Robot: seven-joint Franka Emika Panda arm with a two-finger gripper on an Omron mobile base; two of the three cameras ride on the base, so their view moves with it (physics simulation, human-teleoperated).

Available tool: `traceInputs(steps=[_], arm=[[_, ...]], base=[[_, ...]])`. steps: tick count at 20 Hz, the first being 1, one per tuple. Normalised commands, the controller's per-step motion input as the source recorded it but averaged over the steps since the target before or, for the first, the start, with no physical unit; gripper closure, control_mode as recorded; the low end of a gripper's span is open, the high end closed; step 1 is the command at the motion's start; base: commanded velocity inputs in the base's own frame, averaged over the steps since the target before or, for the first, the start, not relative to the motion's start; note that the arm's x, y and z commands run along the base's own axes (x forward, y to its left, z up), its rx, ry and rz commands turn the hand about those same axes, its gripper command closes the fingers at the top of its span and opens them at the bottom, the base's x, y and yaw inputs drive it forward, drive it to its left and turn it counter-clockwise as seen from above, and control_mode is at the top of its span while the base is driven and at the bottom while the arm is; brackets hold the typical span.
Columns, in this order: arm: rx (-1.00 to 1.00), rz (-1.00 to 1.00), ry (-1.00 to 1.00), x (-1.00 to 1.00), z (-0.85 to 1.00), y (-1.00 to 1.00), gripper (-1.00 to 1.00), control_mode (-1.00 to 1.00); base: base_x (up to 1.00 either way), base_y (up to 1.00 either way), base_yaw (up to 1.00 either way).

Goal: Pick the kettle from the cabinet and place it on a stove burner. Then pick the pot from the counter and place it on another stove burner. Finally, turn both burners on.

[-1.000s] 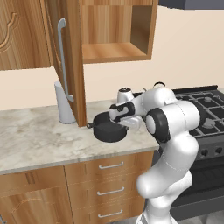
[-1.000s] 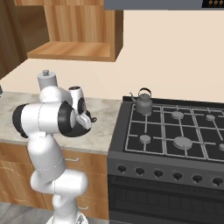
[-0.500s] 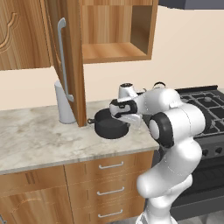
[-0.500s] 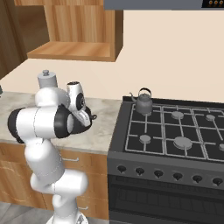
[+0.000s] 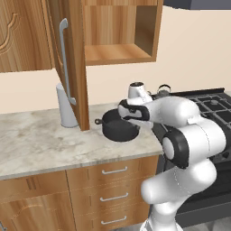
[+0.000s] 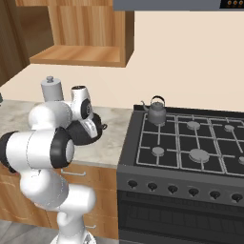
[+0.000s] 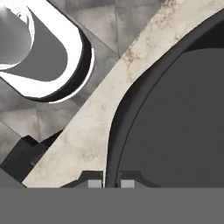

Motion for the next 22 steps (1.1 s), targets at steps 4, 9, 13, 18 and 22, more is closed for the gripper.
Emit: traceInputs(steps=[4,9,13,18,22], arm=[[0.0,-0.04,0.0,-0.52,0.22,-0.13,1.0,-1.0],[0.0,-0.03,0.0,-0.55,0.36,-0.13,1.0,-1.0],[0.0,-0.01,0.0,-0.4,0.23,-0.04,1.0,-1.0],[0.0,0.0,0.0,0.0,0.0,0.0,1.0,-1.0],[0.0,0.0,-0.09,-0.15,0.0,-0.07,1.0,1.0]], base=[[0.0,0.0,0.0],[0.0,0.0,0.0],[0.0,0.0,0.0],[0.0,0.0,0.0],[-0.22,-0.17,-0.02]])
